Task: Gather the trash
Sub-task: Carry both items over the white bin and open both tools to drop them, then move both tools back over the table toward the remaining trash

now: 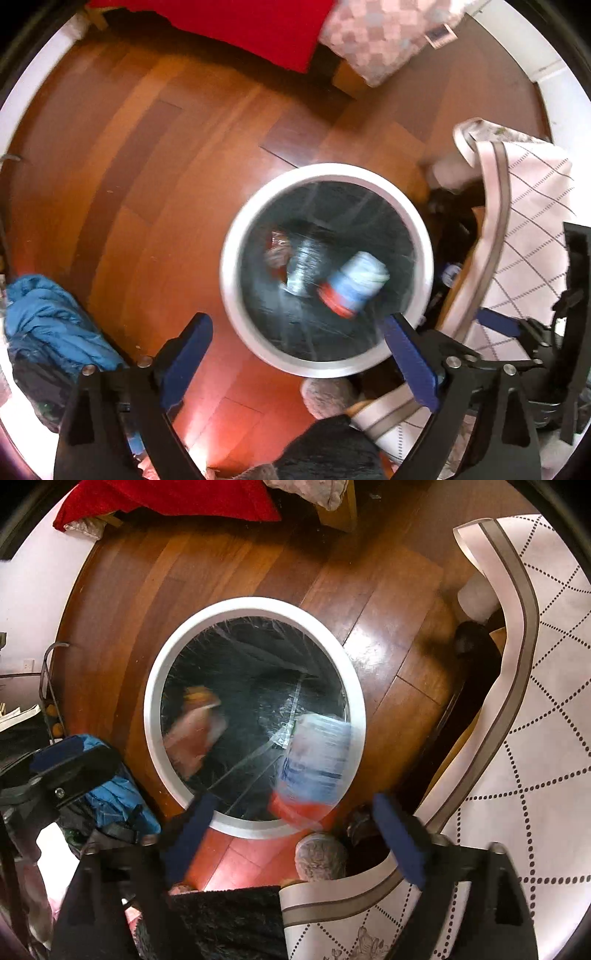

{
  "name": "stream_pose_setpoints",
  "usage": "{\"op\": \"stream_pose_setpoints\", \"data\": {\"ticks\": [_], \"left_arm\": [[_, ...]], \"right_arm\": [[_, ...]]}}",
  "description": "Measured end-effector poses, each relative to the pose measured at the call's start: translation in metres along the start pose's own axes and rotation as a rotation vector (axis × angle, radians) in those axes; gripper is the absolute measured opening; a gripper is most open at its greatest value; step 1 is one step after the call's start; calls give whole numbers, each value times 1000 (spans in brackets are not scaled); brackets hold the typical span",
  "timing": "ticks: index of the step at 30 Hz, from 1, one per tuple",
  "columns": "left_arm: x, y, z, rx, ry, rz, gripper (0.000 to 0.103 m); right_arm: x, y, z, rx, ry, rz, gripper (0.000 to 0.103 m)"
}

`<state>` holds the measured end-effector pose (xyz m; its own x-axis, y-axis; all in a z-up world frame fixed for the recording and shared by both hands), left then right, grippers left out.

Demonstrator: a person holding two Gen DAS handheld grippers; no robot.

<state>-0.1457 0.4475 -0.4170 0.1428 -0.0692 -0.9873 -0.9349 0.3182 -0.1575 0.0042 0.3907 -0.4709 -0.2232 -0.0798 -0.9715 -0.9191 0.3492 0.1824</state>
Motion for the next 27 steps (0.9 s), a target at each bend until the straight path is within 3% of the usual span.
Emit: {"op": "stream_pose_setpoints", "data": {"ticks": [3,13,27], "left_arm": [[-11,6,-10,-3,-47,60,96],[-52,-2,-53,-9,-190,117,96],[-133,-24,-115,24,-377,149,96]], "right_arm": [[-2,0,2,-6,-15,-29,103],[-37,-7,-25,-21,-134,-126,103],[-126,11,-93,-40,-333,-86,103]]}}
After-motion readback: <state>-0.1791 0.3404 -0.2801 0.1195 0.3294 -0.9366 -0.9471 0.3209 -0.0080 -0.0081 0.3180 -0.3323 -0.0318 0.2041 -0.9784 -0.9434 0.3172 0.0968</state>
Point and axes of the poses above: each gripper's, at about its wrist camera, not at the fingertips, and x roughly the way its jaws point, y to its left, z to its top, the point moved 2 cm from there along x, roughly the way its jaws point, and after that the axes turned 3 degrees about -z, right-handed, at the moved point
